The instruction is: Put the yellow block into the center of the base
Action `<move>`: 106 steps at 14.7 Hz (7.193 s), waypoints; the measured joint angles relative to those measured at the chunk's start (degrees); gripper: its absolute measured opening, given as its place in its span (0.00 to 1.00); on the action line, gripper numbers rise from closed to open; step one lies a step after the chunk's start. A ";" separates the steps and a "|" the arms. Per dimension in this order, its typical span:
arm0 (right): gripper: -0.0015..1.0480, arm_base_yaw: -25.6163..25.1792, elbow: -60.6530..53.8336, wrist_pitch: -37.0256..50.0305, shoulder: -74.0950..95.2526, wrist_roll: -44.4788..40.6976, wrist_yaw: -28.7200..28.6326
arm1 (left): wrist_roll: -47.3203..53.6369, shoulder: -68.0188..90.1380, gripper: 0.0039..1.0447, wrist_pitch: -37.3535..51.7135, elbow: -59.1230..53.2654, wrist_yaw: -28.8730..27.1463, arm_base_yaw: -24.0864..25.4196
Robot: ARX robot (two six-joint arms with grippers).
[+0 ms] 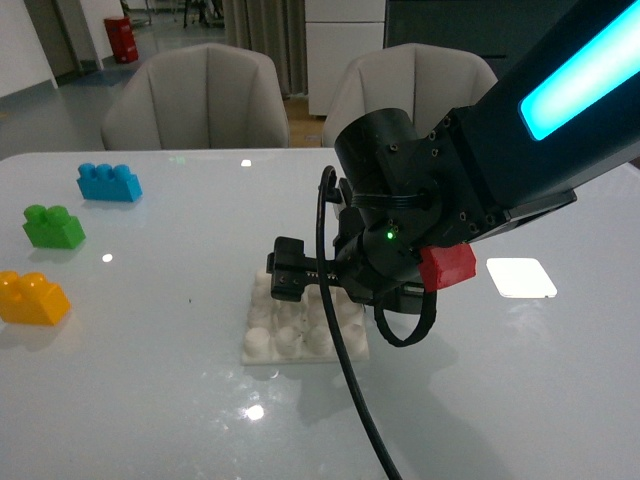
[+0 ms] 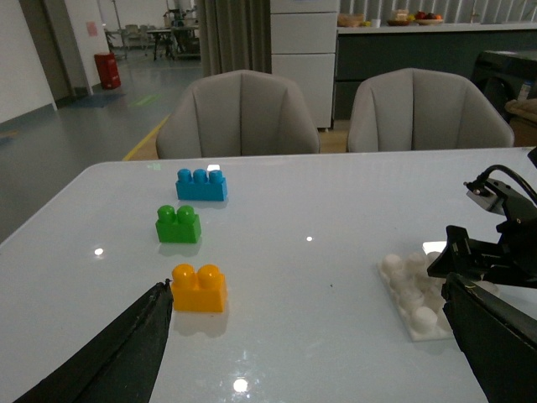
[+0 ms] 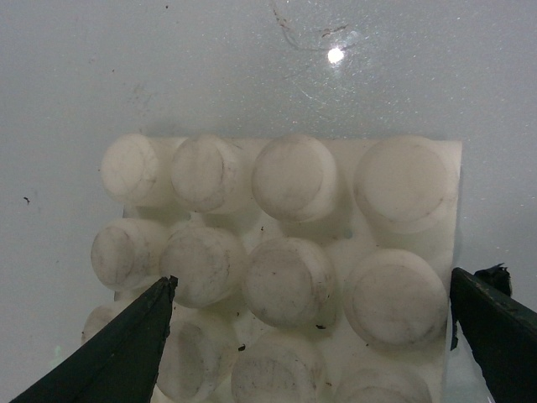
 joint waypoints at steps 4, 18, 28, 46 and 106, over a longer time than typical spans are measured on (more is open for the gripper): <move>0.94 0.37 0.28 -0.17 0.07 4.68 -0.20 | 0.00 0.00 0.94 0.00 0.00 0.00 0.00; 0.94 -16.00 -32.96 20.63 -32.35 9.51 -1.27 | 0.00 0.00 0.94 0.00 0.00 0.00 0.00; 0.73 -41.99 -70.93 31.06 -88.21 -9.99 -7.15 | 0.00 0.00 0.94 0.00 0.00 -0.02 0.00; 0.02 -26.32 -89.48 2.19 -137.52 -23.76 7.32 | 0.00 0.00 0.94 0.02 0.00 -0.02 0.00; 0.94 -26.32 -89.50 2.58 -137.59 -23.93 7.26 | 13.77 123.19 0.56 18.88 62.01 19.39 19.08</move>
